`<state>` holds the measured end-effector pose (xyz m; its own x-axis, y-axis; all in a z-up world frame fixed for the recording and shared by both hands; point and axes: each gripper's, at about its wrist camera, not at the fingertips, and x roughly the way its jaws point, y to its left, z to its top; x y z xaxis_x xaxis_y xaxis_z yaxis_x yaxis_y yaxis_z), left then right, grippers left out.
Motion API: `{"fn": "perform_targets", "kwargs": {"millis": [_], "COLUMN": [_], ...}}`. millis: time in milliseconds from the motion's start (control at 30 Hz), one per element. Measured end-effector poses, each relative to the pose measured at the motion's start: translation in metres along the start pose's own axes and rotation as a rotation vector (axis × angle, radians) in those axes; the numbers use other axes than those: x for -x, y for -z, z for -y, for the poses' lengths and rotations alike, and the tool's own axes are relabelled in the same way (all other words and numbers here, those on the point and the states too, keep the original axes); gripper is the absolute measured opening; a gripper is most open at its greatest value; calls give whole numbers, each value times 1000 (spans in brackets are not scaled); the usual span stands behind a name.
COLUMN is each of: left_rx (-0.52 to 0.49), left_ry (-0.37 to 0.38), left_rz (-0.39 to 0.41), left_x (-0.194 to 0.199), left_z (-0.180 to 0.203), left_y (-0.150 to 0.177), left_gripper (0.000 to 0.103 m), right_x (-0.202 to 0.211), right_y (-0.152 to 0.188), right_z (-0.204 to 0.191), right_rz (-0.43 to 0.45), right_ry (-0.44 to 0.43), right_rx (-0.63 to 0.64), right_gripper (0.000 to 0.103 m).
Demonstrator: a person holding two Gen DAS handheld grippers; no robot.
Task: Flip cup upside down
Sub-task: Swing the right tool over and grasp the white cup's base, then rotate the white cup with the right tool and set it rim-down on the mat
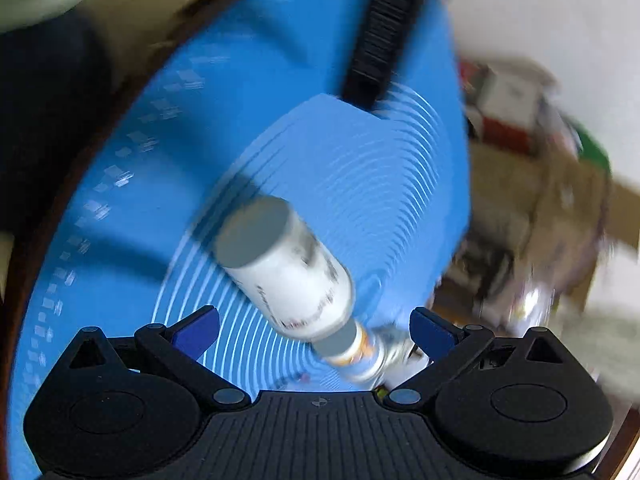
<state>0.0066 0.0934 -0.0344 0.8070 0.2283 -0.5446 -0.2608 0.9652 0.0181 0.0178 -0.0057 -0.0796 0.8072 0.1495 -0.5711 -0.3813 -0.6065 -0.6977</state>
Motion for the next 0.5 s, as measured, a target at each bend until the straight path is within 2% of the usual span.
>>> {"fn": "perform_targets", "kwargs": {"millis": [133, 300, 467, 500], "left_rx": [15, 22, 23, 24], "left_ry": [-7, -9, -9, -9], "left_rz": [-8, -24, -25, -25], "left_x": [-2, -4, -4, -4], "left_z": [-5, -10, -11, -11], "left_y": [1, 3, 3, 3], "left_gripper": [97, 97, 97, 97], "right_x": [-9, -16, -32, -34], "right_y": [-13, -24, -34, -34], "right_z": [-14, -30, -31, -30], "right_rz": [5, 43, 18, 22], "right_ry": [1, -41, -88, -87], "right_rx": [179, 294, 276, 268], "right_gripper": [97, 93, 66, 65]}}
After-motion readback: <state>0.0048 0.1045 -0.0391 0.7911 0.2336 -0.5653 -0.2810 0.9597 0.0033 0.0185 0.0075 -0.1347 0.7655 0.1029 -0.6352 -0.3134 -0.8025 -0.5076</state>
